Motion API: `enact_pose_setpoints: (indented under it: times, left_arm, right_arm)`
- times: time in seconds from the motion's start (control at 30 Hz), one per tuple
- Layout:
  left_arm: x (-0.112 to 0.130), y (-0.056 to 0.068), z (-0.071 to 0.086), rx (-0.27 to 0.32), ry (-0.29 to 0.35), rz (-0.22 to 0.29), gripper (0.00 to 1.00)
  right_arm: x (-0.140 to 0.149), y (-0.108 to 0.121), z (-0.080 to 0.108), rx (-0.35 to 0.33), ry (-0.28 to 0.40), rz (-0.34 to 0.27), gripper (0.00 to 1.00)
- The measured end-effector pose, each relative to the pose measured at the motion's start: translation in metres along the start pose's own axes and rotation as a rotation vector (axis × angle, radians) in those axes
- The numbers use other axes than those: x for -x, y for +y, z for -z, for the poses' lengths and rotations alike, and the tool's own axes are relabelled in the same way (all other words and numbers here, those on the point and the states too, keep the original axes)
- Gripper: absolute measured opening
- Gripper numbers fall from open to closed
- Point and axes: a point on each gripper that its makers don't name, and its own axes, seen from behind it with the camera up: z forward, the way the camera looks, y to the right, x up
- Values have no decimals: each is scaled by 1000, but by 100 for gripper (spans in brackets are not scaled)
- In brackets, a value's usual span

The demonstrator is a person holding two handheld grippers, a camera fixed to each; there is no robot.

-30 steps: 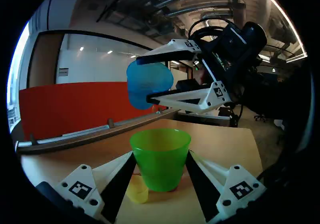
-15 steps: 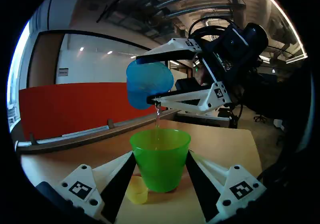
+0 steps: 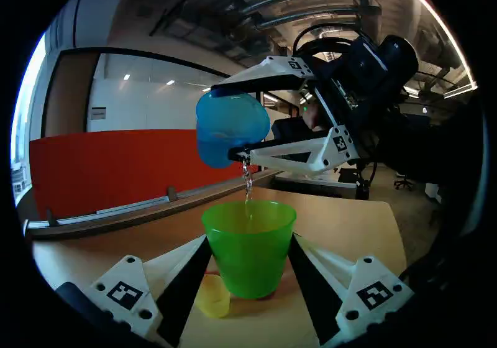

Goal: Pour water

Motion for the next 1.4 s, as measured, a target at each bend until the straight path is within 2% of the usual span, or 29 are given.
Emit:
enact_pose_setpoints:
  times: [1.4]
  left_arm:
    - [-8, 3, -2, 3, 10, -15, 82]
  right_arm:
    - [-12, 15, 2, 9, 5, 85, 92]
